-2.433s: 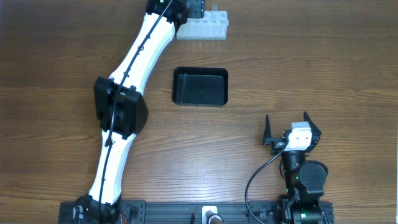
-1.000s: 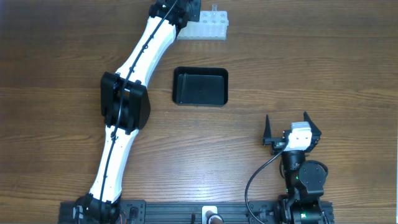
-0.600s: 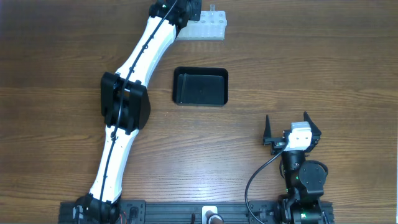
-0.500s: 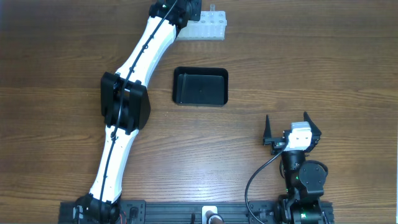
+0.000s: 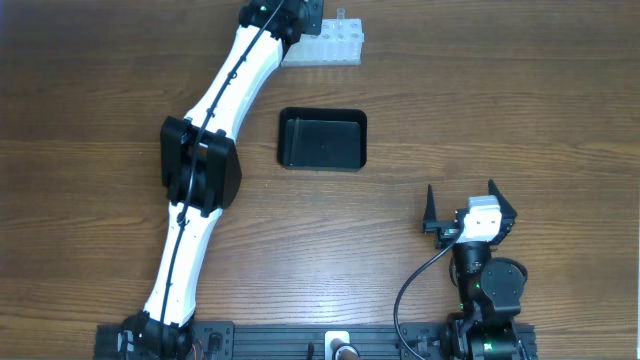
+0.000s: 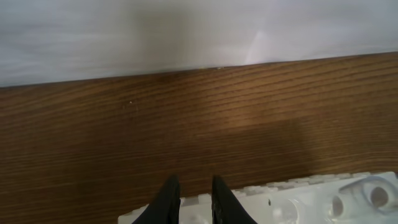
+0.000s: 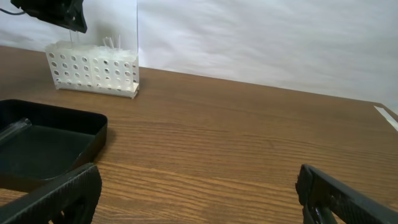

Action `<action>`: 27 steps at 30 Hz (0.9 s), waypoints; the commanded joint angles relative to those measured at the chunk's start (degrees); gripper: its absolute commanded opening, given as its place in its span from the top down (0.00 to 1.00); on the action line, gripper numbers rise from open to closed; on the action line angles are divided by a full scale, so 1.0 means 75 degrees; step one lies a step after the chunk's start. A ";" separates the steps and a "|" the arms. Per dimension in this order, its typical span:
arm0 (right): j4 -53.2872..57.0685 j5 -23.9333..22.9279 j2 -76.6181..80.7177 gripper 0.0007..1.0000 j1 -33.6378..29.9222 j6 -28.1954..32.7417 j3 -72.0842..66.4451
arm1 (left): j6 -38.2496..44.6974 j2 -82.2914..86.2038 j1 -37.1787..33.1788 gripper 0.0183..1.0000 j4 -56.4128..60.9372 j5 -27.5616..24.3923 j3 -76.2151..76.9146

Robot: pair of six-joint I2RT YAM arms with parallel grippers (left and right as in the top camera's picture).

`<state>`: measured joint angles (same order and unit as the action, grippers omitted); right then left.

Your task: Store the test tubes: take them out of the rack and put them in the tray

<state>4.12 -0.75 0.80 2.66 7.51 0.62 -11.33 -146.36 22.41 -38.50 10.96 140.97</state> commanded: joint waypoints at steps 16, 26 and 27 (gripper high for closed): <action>0.0023 -0.0044 -0.0070 0.01 -0.0050 -0.0020 -0.0041 | 0.0085 0.1996 0.0041 0.98 -0.1250 0.0000 0.0067; 0.0023 -0.0044 -0.0070 0.01 -0.0050 -0.0020 -0.0041 | -0.0956 0.2463 0.0274 0.98 -0.3433 -0.1139 0.0067; 0.0023 -0.0044 -0.0070 0.01 -0.0050 -0.0020 -0.0041 | -0.1105 0.2457 0.0294 0.98 -0.3687 -0.1274 0.0064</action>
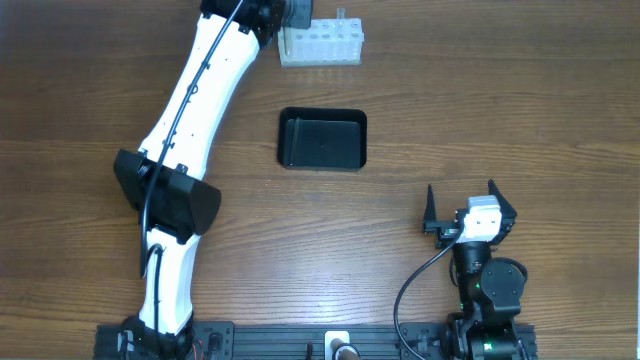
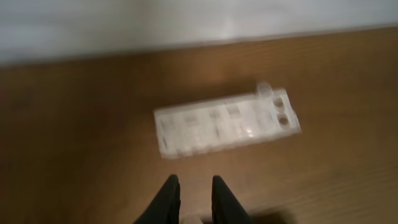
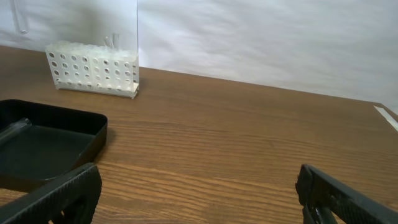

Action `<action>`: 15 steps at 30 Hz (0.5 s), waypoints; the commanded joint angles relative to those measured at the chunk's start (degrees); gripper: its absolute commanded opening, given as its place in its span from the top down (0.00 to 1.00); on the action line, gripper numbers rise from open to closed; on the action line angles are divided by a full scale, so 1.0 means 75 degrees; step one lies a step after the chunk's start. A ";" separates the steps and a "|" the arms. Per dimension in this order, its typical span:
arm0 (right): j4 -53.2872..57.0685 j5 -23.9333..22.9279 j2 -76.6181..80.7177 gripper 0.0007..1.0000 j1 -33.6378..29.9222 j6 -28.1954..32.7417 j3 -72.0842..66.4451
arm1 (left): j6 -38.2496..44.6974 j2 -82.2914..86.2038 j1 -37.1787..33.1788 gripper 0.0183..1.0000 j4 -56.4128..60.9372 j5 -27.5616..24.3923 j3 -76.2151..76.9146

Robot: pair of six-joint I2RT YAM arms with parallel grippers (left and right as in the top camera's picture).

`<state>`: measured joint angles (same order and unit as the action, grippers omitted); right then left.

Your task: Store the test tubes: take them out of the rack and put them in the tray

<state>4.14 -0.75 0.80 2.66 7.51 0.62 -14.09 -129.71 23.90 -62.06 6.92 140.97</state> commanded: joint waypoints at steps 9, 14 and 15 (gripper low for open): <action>0.0020 -0.0044 -0.0070 0.01 -0.0050 -0.0020 -0.0041 | -0.1445 0.0023 0.0192 0.97 -0.2792 -0.1492 0.0064; 0.0020 -0.0044 -0.0070 0.01 -0.0050 -0.0020 -0.0041 | -0.1445 -0.0353 0.0216 0.97 -0.3279 -0.1696 0.0061; 0.0020 -0.0044 -0.0070 0.01 -0.0050 -0.0020 -0.0041 | -0.1445 -0.0449 0.0219 0.96 -0.3279 -0.1696 0.0061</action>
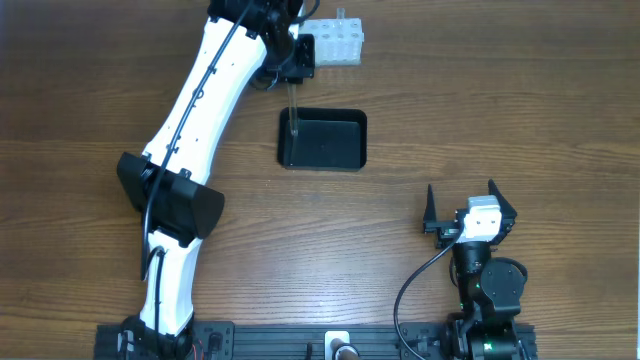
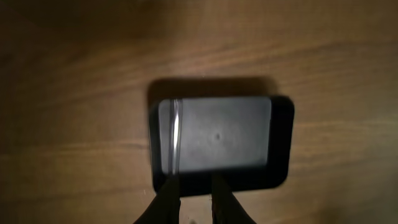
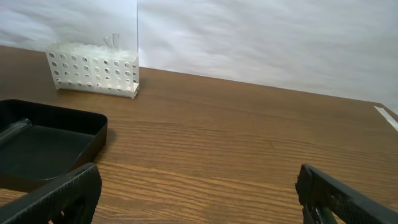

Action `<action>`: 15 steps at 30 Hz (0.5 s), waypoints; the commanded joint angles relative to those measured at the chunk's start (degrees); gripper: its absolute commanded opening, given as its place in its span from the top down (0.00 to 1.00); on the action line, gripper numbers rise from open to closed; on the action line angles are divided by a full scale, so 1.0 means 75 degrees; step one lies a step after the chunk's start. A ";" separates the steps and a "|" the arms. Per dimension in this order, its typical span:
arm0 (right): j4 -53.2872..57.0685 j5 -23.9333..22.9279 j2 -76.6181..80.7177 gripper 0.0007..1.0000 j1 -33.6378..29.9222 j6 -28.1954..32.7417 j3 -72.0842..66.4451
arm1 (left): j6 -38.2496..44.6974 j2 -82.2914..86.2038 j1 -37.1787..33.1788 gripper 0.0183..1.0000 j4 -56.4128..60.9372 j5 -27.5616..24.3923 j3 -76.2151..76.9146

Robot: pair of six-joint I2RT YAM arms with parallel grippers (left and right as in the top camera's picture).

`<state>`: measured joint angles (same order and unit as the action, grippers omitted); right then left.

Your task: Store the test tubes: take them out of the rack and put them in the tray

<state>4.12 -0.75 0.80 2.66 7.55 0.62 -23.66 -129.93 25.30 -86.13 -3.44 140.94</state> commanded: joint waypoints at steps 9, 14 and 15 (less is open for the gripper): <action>0.0023 -0.0041 -0.0070 0.01 -0.0050 -0.0026 -0.0041 | -0.0166 -0.1282 0.0058 0.97 0.0041 -0.0312 0.0064; 0.0023 -0.0041 -0.0070 0.01 -0.0050 -0.0026 -0.0041 | -0.0166 -0.1530 0.0067 0.98 0.0303 -0.0318 0.0067; 0.0023 -0.0044 -0.0070 0.01 -0.0050 -0.0026 -0.0041 | -0.0166 -0.1556 0.0064 0.98 0.0312 -0.0347 0.0067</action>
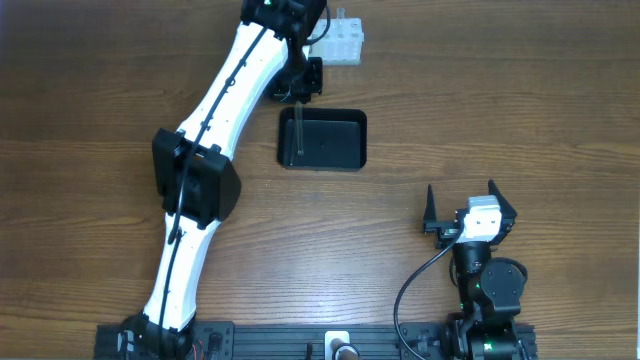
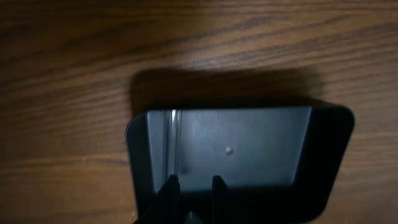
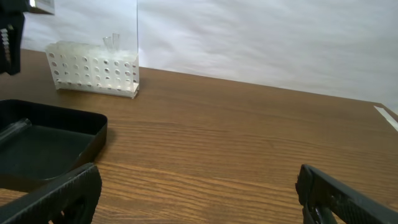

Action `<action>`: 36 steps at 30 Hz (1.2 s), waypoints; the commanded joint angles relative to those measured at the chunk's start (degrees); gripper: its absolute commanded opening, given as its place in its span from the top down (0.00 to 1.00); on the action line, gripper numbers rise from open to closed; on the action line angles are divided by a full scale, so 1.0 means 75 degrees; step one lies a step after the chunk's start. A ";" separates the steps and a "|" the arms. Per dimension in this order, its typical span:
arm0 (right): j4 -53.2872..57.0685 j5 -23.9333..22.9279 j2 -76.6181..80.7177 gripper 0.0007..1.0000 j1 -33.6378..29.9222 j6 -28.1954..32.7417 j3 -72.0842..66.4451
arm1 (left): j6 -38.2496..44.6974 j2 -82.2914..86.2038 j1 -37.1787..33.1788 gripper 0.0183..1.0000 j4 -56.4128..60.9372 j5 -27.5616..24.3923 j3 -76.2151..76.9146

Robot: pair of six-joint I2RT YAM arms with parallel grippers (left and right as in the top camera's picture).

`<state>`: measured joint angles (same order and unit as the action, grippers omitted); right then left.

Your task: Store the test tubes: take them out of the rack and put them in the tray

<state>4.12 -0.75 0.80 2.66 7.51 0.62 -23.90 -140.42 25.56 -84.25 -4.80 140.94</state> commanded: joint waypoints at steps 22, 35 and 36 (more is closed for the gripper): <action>0.0023 -0.0041 -0.0070 0.01 -0.0050 -0.0020 -0.0041 | -0.0131 -0.0883 0.0178 0.97 0.0198 -0.0326 0.0067; 0.0023 -0.0044 -0.0070 0.01 -0.0050 -0.0020 -0.0041 | -0.0067 -0.0901 0.0134 0.95 0.0306 -0.0291 0.0067; 0.0023 -0.0044 -0.0070 0.01 -0.0050 -0.0020 -0.0041 | -0.0070 -0.0903 0.0125 0.95 0.0318 -0.0291 0.0064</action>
<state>4.12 -0.75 0.80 2.66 7.53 0.62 -23.90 -146.28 26.92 -82.08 -6.70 140.94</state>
